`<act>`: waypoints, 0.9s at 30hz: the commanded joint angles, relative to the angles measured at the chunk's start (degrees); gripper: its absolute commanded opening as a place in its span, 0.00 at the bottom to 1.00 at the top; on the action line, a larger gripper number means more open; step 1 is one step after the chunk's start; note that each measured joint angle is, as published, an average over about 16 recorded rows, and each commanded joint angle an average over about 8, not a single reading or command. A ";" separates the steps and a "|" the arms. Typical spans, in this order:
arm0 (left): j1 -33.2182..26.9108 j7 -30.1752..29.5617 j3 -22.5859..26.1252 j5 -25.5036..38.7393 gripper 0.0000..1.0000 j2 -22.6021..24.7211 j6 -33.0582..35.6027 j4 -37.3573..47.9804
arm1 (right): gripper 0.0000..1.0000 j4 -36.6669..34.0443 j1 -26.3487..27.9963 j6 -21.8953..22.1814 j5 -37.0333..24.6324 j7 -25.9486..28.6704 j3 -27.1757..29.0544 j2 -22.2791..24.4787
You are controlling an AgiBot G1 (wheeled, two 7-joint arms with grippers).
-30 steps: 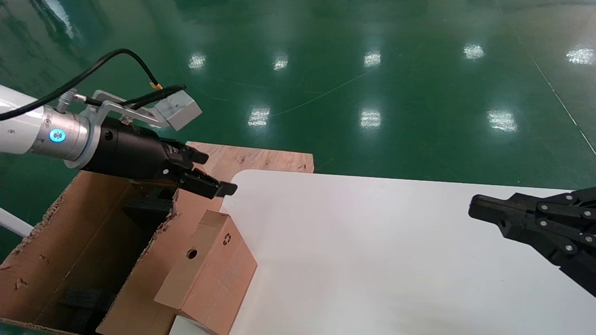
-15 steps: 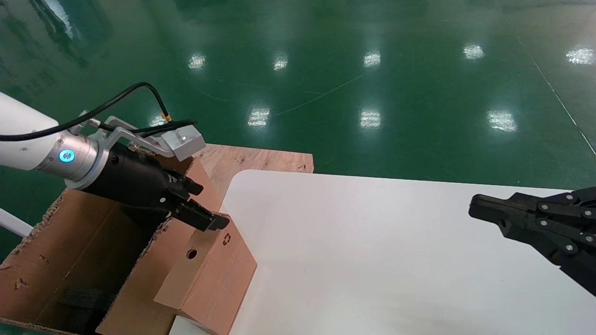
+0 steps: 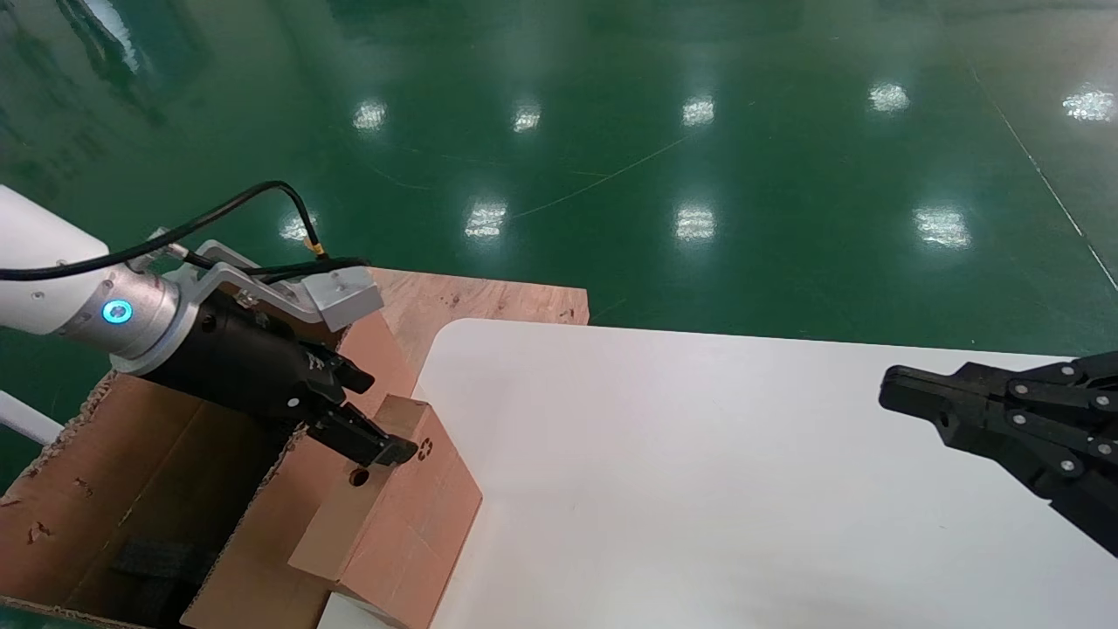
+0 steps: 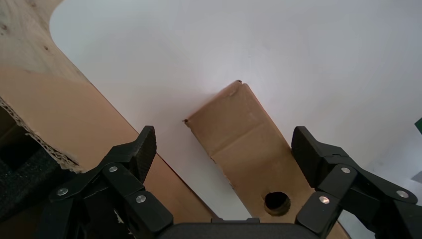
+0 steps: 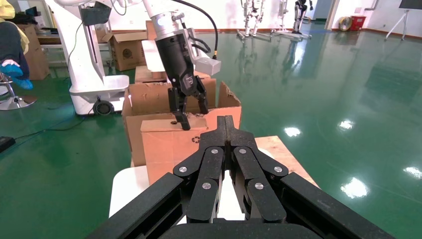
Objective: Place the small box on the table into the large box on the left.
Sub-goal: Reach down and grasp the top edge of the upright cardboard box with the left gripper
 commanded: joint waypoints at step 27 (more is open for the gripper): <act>-2.64 0.39 10.20 -1.55 1.00 0.18 -2.76 -0.23 | 0.00 0.00 0.00 0.00 0.00 0.00 0.00 0.00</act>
